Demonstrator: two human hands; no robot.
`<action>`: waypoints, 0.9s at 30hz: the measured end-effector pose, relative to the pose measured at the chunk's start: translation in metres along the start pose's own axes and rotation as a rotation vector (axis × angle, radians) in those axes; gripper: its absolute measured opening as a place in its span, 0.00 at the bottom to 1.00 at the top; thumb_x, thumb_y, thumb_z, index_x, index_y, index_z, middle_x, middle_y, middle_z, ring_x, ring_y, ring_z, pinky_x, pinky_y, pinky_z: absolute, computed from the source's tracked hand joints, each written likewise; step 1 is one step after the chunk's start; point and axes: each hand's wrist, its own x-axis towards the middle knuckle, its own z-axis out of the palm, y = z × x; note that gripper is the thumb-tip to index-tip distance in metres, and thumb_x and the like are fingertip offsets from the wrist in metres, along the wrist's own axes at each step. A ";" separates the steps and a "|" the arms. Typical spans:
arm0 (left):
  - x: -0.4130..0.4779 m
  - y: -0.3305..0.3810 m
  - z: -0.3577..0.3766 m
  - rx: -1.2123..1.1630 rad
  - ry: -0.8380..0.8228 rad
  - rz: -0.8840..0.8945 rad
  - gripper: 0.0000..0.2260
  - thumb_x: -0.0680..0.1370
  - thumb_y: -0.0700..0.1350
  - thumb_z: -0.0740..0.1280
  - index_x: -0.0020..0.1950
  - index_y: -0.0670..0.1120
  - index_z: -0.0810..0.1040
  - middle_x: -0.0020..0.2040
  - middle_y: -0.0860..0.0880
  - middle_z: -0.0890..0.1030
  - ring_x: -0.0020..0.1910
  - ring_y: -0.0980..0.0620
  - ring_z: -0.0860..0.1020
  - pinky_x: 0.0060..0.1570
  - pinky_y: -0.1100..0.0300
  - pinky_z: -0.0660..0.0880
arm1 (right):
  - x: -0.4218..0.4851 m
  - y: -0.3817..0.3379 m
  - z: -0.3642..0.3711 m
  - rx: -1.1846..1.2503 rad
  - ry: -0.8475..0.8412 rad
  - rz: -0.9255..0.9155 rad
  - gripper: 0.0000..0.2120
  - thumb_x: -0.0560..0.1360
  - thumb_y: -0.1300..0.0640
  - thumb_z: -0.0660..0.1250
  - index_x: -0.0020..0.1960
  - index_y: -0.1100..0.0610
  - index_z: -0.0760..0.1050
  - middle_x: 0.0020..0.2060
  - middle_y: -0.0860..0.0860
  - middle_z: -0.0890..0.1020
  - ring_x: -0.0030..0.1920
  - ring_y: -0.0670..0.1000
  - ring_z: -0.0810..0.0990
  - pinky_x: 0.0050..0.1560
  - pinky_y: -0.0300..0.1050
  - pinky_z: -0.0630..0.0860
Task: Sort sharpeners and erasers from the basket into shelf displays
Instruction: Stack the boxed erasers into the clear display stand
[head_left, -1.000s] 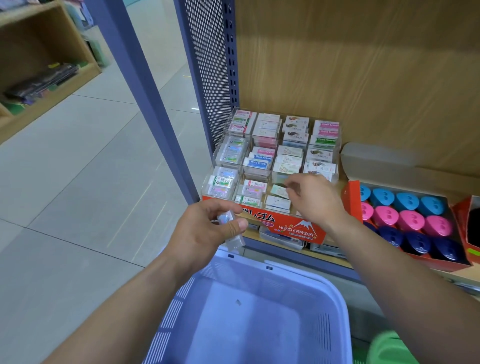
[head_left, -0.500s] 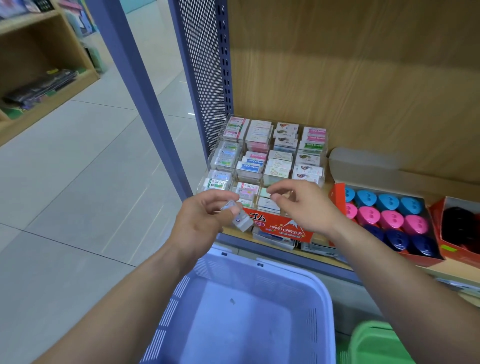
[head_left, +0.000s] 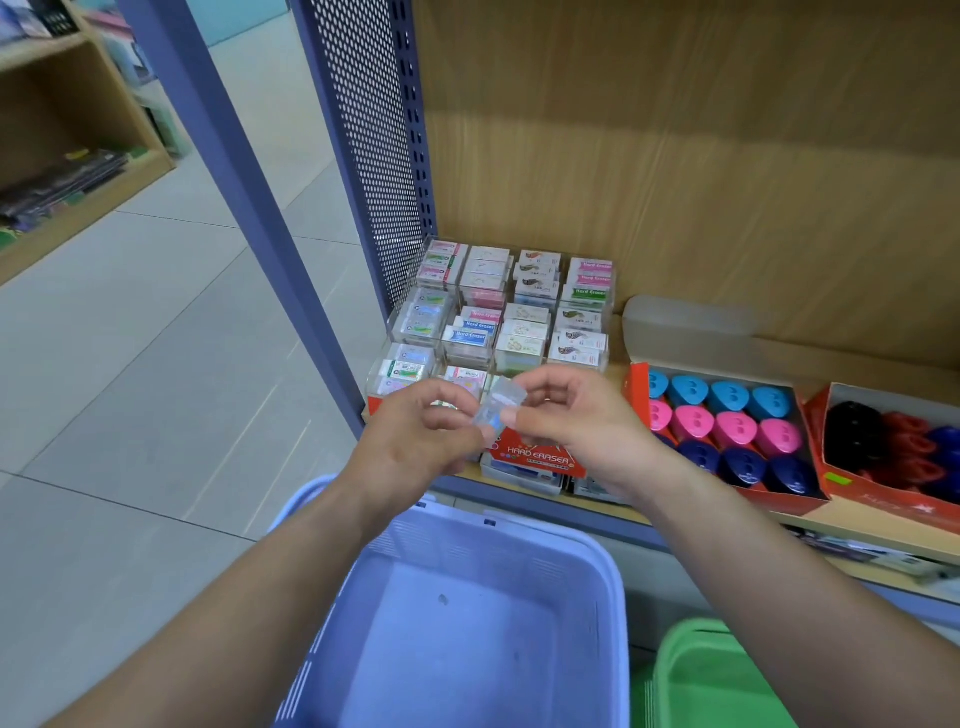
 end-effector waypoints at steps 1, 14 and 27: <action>0.001 -0.002 0.000 0.040 -0.009 0.004 0.08 0.74 0.40 0.76 0.49 0.44 0.80 0.42 0.45 0.86 0.41 0.49 0.81 0.42 0.58 0.79 | 0.001 0.002 0.000 0.056 -0.007 0.022 0.07 0.74 0.66 0.73 0.51 0.58 0.81 0.41 0.53 0.82 0.39 0.51 0.81 0.44 0.47 0.80; 0.001 -0.030 -0.050 0.853 0.121 0.094 0.21 0.76 0.55 0.72 0.68 0.56 0.76 0.67 0.57 0.75 0.64 0.55 0.73 0.59 0.64 0.68 | 0.088 0.024 0.014 -0.476 0.092 0.042 0.17 0.79 0.61 0.67 0.67 0.52 0.74 0.44 0.49 0.80 0.39 0.48 0.81 0.32 0.37 0.74; 0.007 -0.035 -0.059 0.749 0.169 0.135 0.18 0.77 0.54 0.71 0.66 0.56 0.77 0.63 0.59 0.76 0.61 0.58 0.74 0.55 0.67 0.66 | 0.125 0.054 0.040 -0.756 0.371 -0.171 0.10 0.80 0.58 0.67 0.59 0.55 0.82 0.47 0.51 0.84 0.45 0.48 0.81 0.49 0.41 0.76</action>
